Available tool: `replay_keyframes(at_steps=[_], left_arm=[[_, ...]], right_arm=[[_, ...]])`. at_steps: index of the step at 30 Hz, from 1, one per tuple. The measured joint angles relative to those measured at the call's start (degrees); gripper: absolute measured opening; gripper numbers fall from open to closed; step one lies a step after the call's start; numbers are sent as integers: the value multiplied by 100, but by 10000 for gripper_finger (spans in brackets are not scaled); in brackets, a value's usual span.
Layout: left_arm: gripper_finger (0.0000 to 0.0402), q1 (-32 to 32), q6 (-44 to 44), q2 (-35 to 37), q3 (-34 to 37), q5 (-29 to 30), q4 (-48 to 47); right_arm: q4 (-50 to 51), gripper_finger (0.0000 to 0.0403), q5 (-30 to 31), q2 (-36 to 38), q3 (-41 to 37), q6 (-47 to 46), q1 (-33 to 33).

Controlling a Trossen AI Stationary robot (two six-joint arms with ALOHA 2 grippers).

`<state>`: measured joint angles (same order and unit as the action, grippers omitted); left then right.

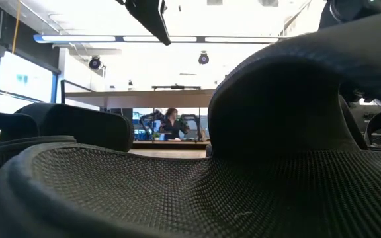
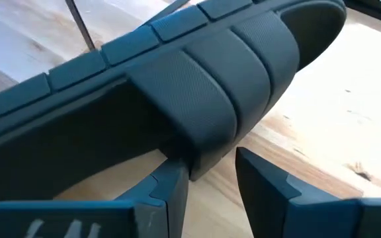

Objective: Pick and place slides into the shelf
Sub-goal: Put the black slide on the shelf

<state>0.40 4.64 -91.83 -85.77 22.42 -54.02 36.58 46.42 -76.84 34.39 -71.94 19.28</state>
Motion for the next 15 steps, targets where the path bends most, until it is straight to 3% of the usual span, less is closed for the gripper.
replay_keyframes(at_steps=[11, 15], left_arm=[[87, 0, -58, 0, 1, 47, 22], [87, -2, -86, 0, 1, 54, 22]], right_arm=[[65, 117, 117, 0, 0, 0, -712], [70, 99, 124, 0, 0, -2, -992]])
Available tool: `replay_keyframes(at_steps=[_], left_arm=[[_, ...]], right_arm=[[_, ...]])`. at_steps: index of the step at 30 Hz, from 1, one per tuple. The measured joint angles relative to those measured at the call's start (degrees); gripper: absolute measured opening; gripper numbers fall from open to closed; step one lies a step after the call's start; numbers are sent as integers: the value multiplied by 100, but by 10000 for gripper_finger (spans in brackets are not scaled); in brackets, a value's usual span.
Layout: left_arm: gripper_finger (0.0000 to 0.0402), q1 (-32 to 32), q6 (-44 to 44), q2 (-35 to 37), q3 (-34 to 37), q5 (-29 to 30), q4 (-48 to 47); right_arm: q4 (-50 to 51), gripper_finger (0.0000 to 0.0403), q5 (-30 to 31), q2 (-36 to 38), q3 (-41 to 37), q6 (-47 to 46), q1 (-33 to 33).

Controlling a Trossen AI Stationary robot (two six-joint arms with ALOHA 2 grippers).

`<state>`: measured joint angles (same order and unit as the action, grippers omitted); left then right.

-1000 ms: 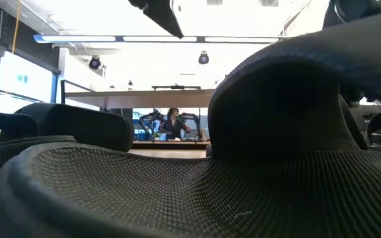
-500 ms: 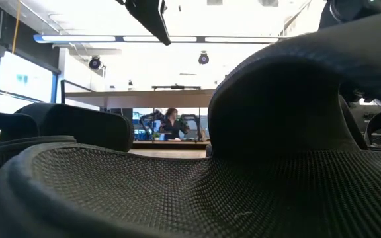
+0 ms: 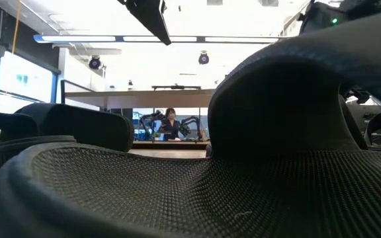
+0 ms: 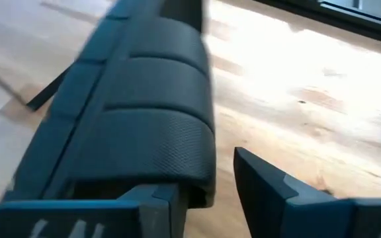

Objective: Pick and place slides into the shelf
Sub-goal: Put the black slide on the shelf

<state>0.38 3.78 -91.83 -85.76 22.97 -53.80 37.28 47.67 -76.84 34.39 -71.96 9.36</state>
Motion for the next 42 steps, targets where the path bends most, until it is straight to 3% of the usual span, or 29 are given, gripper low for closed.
replay_keyframes(at_steps=[8, 19, 33, 37, 42], left_arm=[[88, 2, -111, 0, 0, 17, -44], [83, 2, -323, 141, 4, -242, -112], [4, 2, -566, 678, 4, -801, -439], [5, 7, -584, 846, 2, -882, -492], [3, 3, -602, 1028, 4, -888, -611]], right_arm=[[15, 8, 153, -2, 0, 3, -268], [91, 2, 278, 36, 196, 79, -40], [3373, 1, 440, 190, 3094, 625, 1020], [3482, 0, 957, 188, 3929, 1147, 1241], [3315, 0, 1576, 184, 4780, 2200, 1063]])
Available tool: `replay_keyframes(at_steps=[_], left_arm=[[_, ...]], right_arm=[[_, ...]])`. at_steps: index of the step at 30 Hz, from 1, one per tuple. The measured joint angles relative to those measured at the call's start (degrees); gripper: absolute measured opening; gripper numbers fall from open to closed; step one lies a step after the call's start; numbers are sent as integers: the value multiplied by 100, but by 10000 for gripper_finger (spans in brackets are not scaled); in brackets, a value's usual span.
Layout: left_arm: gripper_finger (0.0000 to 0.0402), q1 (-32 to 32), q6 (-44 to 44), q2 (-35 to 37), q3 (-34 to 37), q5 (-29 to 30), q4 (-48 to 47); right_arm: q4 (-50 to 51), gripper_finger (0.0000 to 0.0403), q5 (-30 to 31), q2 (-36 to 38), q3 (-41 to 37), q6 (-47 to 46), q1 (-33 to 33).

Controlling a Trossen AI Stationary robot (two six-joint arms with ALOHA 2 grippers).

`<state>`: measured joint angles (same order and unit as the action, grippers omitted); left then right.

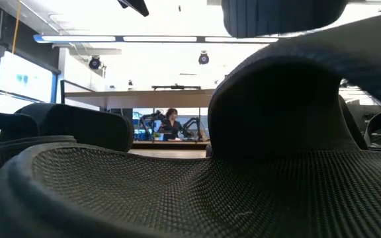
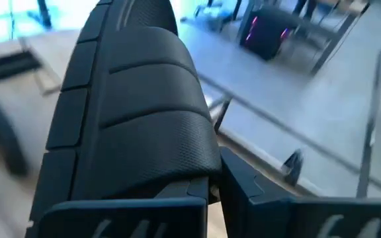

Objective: Pick and place slides into the shelf
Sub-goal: Put the black slide on the shelf

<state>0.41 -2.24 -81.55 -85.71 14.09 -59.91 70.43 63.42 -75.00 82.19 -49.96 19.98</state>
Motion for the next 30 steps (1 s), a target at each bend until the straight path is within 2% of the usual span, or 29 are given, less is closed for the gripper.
replay_keyframes(at_steps=[4, 8, 14, 23, 30], left_arm=[[3, 0, -104, 174, 4, 30, -99], [1, 0, -220, 388, 0, 154, -170], [1, 0, -482, 727, 0, 495, -357], [1, -2, -580, 1159, 0, 727, -511], [0, 0, -582, 1321, 0, 804, -516]], right_arm=[[-618, 0, 224, -33, 489, 1128, -390], [-1563, 0, 185, -237, 866, 2515, -908], [-2871, 0, -499, -972, 1532, 4299, -1717], [-3213, 0, -1428, -2717, 3336, 5546, -2645], [-3058, 0, -2122, -4120, 4759, 6049, -2981]])
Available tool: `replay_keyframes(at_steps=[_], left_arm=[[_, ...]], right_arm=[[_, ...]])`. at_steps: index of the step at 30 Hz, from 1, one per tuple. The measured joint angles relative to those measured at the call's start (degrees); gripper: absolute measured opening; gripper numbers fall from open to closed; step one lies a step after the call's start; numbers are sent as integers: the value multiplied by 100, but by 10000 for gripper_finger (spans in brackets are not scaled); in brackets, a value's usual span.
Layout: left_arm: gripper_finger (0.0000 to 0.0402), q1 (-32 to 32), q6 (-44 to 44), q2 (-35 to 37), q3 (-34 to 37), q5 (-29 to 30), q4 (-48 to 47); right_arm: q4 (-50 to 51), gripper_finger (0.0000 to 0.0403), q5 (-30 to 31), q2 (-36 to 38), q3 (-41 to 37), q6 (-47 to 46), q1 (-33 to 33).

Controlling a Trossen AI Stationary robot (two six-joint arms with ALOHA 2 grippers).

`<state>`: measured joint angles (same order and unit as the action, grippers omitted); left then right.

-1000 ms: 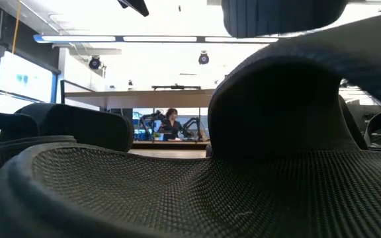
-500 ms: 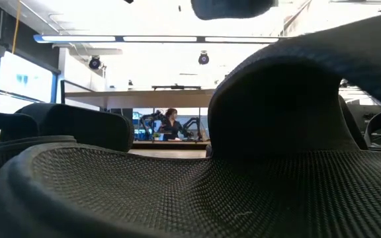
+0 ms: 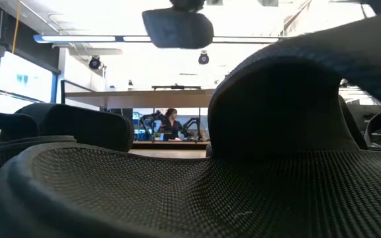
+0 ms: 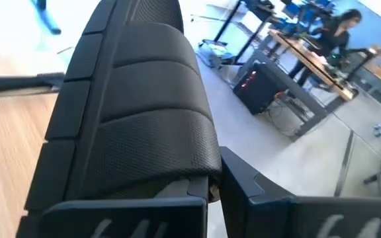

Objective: Pick and place slides into the shelf
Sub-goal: Put the black slide on the shelf

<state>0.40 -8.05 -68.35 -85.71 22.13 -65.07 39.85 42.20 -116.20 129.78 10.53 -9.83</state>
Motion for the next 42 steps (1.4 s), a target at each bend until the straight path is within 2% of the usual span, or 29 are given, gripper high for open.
replay_keyframes(at_steps=[3, 13, 16, 21, 32, 36, 38, 42], left_arm=[[1, 0, 0, 10, 0, 0, -17], [0, 0, 2, 8, 2, 86, -116], [1, 0, 4, 5, 2, 107, -116], [1, 0, 4, 5, 2, 111, -114], [1, 0, -19, -1, 4, 111, -113], [1, 0, -148, -1, 4, 132, -264], [1, -2, -316, -29, 4, 302, -456], [1, -4, -789, -166, 9, 1104, -840]], right_arm=[[255, 0, -270, -527, 518, 101, -71], [246, 0, -333, -1177, 362, 351, -296], [236, 0, -353, -1207, 355, 351, -330], [275, 0, -835, -1207, 336, 322, -367], [337, 1, -1382, -1205, 335, 303, -402], [401, 19, -1487, -1207, 334, 303, -402], [423, 35, -1505, -1207, 332, 301, -402], [409, 64, -1504, -1205, 332, 243, -402]])
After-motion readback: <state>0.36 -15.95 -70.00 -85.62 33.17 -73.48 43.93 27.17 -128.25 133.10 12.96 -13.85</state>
